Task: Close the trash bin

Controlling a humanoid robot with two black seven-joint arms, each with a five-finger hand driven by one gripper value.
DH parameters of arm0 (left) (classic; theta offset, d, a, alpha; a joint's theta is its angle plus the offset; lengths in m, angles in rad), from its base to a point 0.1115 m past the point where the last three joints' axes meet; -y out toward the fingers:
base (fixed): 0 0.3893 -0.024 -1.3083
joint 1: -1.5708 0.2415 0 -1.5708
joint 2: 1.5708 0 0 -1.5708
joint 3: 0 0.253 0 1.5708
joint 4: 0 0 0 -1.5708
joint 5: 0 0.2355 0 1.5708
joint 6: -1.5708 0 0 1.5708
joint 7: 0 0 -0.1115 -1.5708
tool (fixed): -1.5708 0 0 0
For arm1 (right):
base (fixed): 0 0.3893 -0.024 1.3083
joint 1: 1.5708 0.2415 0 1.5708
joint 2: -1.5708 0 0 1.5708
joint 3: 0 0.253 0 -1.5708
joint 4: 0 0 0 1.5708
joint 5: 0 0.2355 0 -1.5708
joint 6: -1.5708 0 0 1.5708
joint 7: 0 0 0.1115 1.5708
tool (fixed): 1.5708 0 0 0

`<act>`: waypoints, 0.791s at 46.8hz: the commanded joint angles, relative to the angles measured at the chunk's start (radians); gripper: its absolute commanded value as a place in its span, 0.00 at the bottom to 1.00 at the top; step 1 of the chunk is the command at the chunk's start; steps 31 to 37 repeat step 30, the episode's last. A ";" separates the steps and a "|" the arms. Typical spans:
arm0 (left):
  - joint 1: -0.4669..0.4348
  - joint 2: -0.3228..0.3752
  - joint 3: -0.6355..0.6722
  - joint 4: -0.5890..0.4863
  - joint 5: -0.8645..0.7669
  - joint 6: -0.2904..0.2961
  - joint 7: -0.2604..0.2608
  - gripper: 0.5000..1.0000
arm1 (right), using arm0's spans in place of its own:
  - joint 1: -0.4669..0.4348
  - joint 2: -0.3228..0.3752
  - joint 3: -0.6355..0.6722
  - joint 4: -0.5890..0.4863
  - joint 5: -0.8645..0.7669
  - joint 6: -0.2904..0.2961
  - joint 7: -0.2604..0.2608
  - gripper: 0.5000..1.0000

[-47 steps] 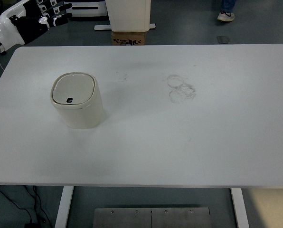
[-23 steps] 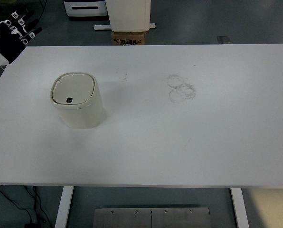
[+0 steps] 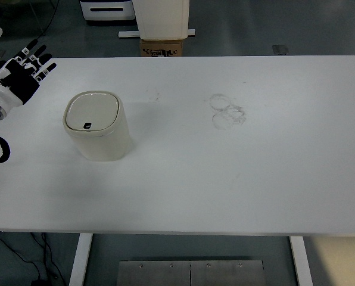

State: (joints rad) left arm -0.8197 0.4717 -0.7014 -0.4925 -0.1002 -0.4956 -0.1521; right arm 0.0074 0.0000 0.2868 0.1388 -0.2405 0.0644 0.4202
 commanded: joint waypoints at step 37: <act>0.028 -0.028 -0.013 0.029 -0.001 -0.051 -0.018 1.00 | 0.002 0.000 -0.001 0.001 -0.006 -0.002 0.003 0.98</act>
